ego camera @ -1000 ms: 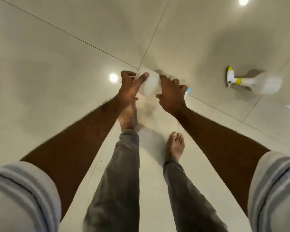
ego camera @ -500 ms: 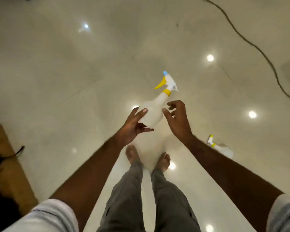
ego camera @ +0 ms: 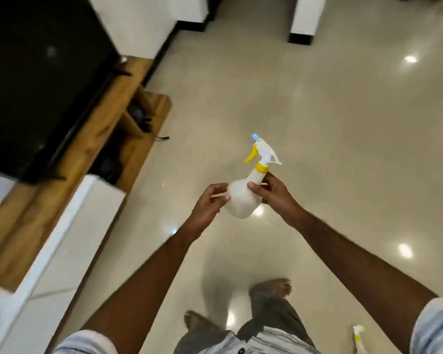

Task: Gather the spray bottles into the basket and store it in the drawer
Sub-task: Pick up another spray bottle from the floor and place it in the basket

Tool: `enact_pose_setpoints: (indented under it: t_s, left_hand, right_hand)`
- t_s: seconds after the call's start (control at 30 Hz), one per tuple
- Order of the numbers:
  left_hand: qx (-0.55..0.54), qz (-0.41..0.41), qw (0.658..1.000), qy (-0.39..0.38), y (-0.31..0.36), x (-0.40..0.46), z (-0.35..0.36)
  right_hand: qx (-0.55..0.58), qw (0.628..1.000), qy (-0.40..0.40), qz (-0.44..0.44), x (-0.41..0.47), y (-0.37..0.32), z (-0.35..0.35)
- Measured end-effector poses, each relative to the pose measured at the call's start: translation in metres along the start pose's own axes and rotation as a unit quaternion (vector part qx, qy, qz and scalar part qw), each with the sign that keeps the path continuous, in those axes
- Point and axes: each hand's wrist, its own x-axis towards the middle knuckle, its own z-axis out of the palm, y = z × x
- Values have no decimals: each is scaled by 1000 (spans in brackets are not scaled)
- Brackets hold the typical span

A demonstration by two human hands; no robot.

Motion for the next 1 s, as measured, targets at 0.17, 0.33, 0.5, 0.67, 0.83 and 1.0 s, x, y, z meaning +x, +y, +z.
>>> enact_pose_setpoints:
  t_s: [0.17, 0.33, 0.5, 0.67, 0.83, 1.0]
  left_hand:
    - [159, 66, 971, 164, -67, -125, -165]
    - [227, 20, 923, 309, -141, -248, -296]
    - [175, -78, 887, 419, -210, -339, -383]
    - [143, -158, 838, 503, -260, -403, -448]
    - [98, -238, 792, 554, -300, -465, -499]
    - [49, -289, 741, 605, -339, -516, -541]
  right_hand:
    - [-168, 978, -99, -76, 2, -33, 197]
    - [-224, 944, -210, -120, -7, -45, 389]
    - [-264, 897, -330, -128, -12, -34, 555]
    - [-296, 840, -431, -147, -14, -15, 699]
    - [-334, 766, -526, -156, -24, -1, 831]
    - [-354, 701, -596, -172, -44, 20, 941]
